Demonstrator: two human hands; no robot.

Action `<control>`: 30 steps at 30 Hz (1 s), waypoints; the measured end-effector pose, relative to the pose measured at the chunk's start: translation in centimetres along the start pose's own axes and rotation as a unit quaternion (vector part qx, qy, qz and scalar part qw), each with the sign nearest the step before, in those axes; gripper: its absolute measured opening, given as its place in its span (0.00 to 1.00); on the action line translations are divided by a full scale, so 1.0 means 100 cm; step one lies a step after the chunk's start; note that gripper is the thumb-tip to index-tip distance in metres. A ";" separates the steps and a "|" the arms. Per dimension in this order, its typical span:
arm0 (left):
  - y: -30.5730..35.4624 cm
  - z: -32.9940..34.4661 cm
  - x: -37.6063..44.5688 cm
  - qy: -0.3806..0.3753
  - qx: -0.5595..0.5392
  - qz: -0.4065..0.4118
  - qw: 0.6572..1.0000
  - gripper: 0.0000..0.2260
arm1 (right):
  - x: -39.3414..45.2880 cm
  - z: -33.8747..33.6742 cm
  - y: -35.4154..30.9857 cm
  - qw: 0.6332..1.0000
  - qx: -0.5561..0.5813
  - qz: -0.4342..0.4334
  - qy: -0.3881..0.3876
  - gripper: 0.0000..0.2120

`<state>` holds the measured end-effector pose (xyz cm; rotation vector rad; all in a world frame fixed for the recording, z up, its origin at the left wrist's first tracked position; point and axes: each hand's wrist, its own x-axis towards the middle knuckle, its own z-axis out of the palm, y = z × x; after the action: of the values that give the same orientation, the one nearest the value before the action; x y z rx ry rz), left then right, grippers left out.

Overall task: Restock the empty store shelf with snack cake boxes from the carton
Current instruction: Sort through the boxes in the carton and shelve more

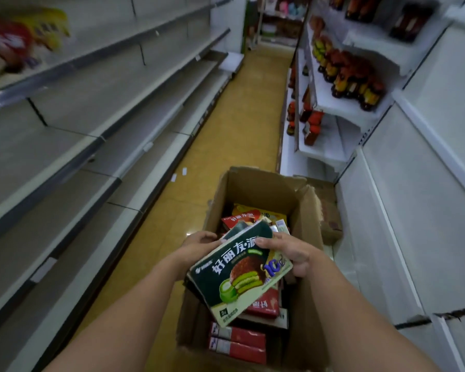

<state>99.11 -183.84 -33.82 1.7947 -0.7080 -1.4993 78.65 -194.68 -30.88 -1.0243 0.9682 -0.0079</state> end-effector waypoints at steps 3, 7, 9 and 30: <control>-0.013 -0.033 -0.025 0.013 -0.080 -0.038 0.996 0.17 | 0.002 0.009 0.000 0.997 0.064 -0.034 0.018 0.19; -0.028 -0.041 -0.061 0.065 -0.286 -0.010 0.956 0.14 | 0.009 0.031 -0.010 0.994 0.093 -0.060 0.014 0.23; -0.029 -0.035 -0.077 0.094 -0.338 0.023 0.936 0.11 | 0.010 0.044 -0.013 0.994 0.078 -0.068 -0.021 0.27; -0.174 -0.071 -0.355 0.408 -0.420 0.031 0.810 0.46 | -0.032 0.348 0.039 0.948 -0.201 -0.084 -0.231 0.31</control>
<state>99.15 -144.62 -25.15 1.4324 0.3123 -0.6444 98.89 -166.31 -25.94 -1.4047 0.4558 0.2890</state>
